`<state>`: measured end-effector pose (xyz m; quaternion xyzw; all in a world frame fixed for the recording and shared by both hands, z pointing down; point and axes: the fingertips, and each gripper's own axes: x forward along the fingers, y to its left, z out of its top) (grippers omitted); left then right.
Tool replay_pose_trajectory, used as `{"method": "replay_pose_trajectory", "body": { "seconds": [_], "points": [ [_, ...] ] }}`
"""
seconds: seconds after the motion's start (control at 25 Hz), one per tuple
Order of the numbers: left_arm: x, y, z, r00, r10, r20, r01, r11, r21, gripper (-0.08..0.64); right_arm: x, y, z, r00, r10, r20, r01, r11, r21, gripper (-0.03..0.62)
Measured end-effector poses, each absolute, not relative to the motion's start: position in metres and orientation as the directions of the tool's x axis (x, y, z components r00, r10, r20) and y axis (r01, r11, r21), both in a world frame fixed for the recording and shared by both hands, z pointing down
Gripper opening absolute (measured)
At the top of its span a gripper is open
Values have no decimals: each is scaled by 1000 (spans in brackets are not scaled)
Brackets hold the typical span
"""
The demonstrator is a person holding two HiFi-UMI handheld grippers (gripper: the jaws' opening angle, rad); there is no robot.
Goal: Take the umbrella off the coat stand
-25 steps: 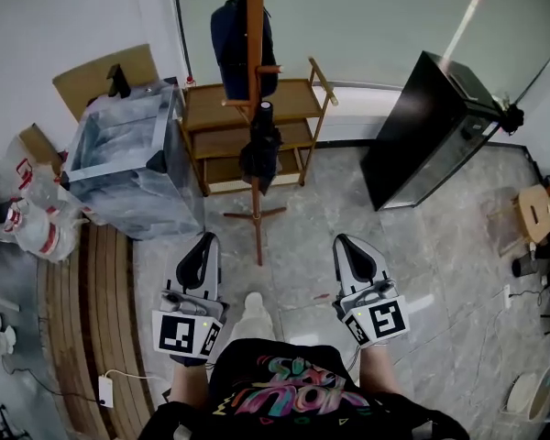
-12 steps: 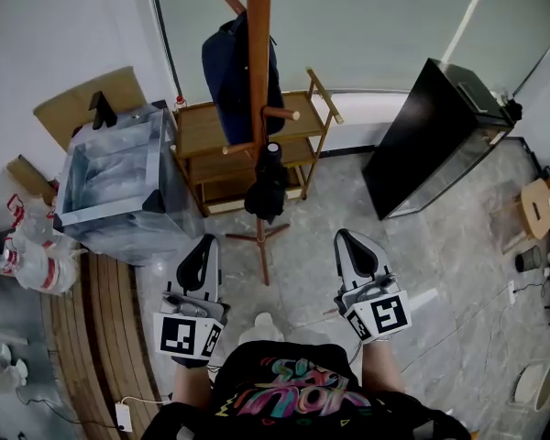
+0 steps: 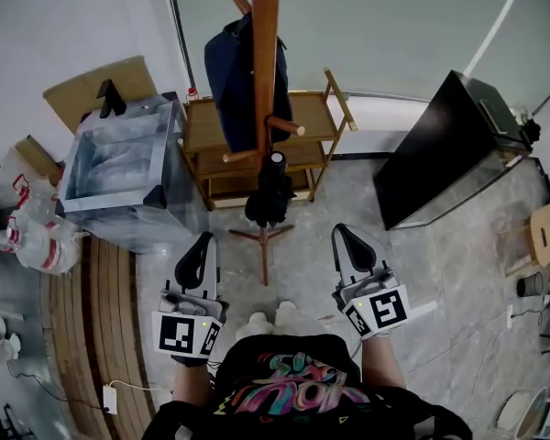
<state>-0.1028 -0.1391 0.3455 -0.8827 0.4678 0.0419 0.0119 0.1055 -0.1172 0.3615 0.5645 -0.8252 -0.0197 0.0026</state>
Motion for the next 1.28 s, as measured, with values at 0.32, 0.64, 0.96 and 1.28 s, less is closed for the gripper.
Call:
{"method": "replay_pose_trajectory", "body": {
  "seconds": [0.32,0.64,0.96,1.28],
  "points": [
    [-93,-150,345,469,-878,-98,-880,-474,34,34,122,-149,362,-454,-891,-18,-891,453,40,15],
    [-95,-163,340,467,-879,-100,-882,-471,21,34,119,-166,362,-458,-889,-26,-889,457,32,15],
    [-100,-169,343,458,-885,-88,-887,-462,28,34,110,-182,361,-476,-878,-47,-879,475,24,15],
    [-103,-173,353,451,-890,-69,-889,-455,53,34,101,-191,370,-534,-844,-50,-843,536,-52,89]
  ]
}}
